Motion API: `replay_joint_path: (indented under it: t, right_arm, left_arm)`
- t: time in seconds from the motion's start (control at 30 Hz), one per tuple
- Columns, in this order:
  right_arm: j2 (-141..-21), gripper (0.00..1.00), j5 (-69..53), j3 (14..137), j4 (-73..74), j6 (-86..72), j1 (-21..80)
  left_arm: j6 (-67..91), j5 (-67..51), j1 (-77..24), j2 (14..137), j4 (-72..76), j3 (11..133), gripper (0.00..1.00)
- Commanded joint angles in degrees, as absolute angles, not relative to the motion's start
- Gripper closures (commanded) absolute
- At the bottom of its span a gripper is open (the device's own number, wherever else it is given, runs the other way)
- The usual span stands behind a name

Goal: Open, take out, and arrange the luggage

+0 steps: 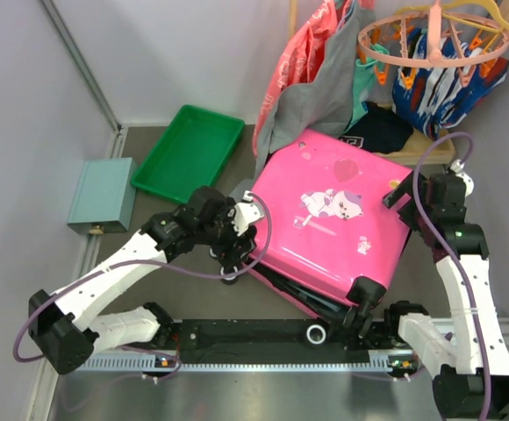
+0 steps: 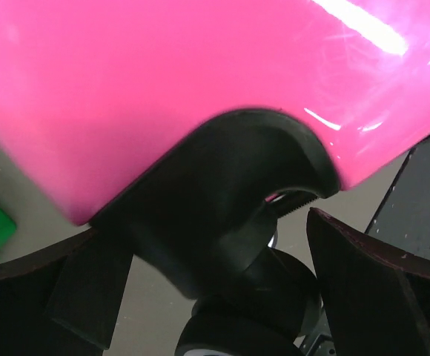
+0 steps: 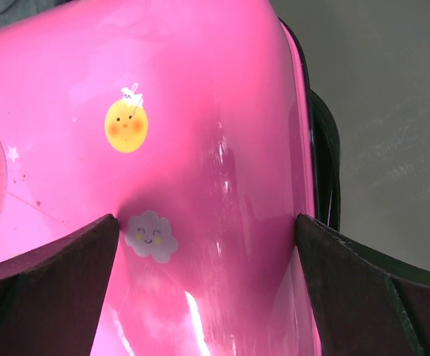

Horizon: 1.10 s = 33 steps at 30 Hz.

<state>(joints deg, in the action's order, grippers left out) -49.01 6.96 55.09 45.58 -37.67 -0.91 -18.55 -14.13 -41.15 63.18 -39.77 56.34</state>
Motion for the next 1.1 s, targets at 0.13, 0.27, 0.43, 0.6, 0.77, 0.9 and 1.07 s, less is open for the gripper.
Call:
replay_joint_path:
  t: [0.13,0.27,0.43,0.6,0.77,0.9,1.07]
  right_arm:
    - [-51.6,0.01,3.26,47.91,46.59,-35.6,-0.26]
    - [-51.06,0.01,0.35,46.93,44.65,-34.46,-0.26]
    - [-50.98,0.01,0.27,46.85,44.74,-32.96,-0.35]
    - [-48.96,0.01,-5.18,45.18,42.45,-33.49,-1.05]
    - [-42.21,0.01,-5.19,47.88,45.87,-29.37,1.22]
    - [-36.84,0.03,-8.34,53.34,48.78,-19.72,4.92]
    - [-32.61,0.1,-23.36,61.77,46.68,-10.13,5.62]
  left_arm:
    - [-20.05,-16.08,-41.31,67.5,-37.35,57.65,0.51]
    - [-20.22,-19.59,-41.31,67.5,-38.41,58.01,1.0]
    - [-19.16,-18.73,-40.0,66.19,-37.1,60.02,1.0]
    - [-18.9,-16.61,-37.36,63.63,-33.84,67.12,1.0]
    - [-18.81,-17.31,-36.3,65.56,-33.4,73.37,1.0]
    - [-19.42,-16.79,-34.46,66.79,-30.77,73.39,1.0]
    - [-18.63,-18.54,-31.12,68.9,-27.95,73.21,1.0]
